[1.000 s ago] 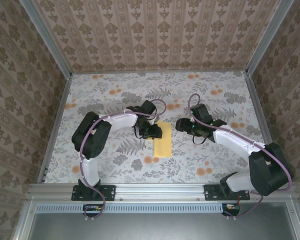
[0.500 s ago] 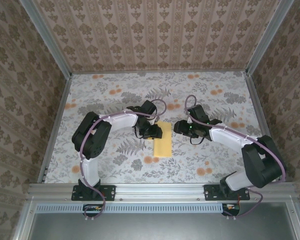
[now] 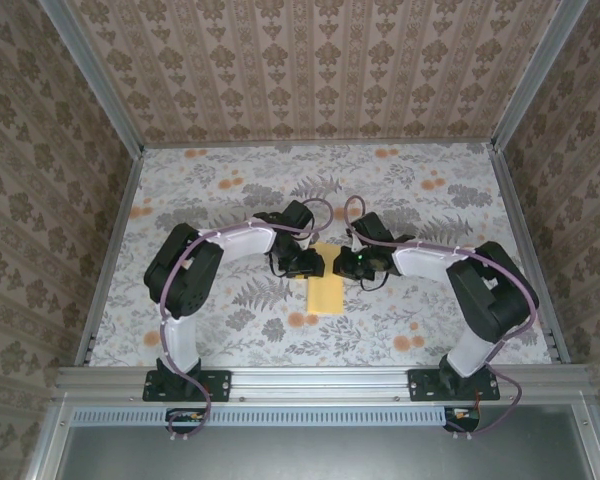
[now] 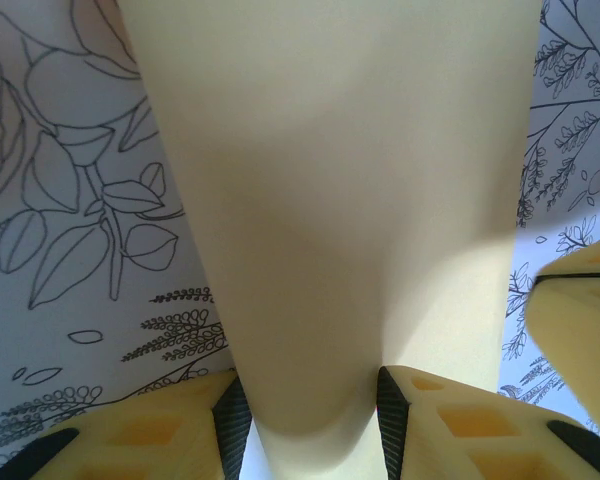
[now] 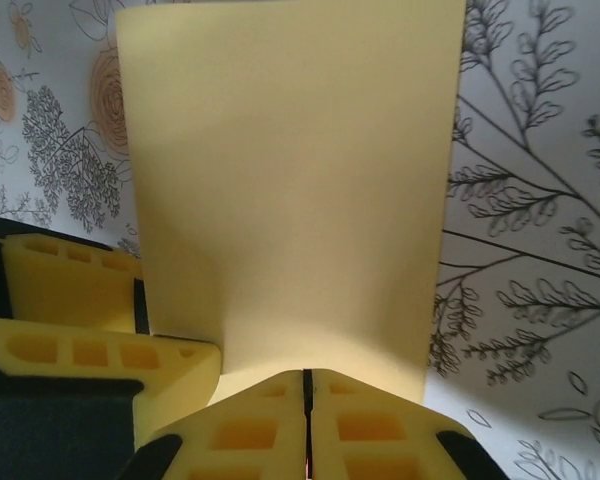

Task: Fold a paper plane with a square sheet of paper (fold left side to right side)
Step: Hold the square sheet of paper at the center of the table.

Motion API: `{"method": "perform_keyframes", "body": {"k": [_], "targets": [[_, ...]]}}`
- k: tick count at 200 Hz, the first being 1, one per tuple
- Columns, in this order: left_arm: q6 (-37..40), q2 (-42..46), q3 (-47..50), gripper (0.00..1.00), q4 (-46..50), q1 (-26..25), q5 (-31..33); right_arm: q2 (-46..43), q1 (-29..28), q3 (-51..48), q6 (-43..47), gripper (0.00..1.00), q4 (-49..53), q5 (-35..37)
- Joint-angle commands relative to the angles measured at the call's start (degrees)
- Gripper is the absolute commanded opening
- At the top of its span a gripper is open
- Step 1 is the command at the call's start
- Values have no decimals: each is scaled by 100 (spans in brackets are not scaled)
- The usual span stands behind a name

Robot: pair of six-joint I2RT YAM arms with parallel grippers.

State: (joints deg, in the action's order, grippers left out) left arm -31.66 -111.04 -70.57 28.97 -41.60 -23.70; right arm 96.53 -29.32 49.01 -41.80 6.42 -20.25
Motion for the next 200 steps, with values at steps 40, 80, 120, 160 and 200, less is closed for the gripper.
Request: {"method": "perform_keyframes", "body": {"k": [40, 80, 120, 160, 200], "targets": [[142, -376, 51, 42, 36, -137, 138, 337, -78, 219, -21, 7, 411, 107], [128, -365, 60, 42, 12, -143, 138, 493, -100, 248, 5, 7, 599, 155], [124, -244, 54, 42, 9, -137, 172, 599, -131, 289, 54, 6, 880, 280], [184, 276, 27, 45, 121, -46, 300, 634, -144, 285, 84, 5, 1075, 411], [277, 1049, 55, 50, 257, 94, 495, 646, -144, 302, 110, 5, 1180, 514]]}}
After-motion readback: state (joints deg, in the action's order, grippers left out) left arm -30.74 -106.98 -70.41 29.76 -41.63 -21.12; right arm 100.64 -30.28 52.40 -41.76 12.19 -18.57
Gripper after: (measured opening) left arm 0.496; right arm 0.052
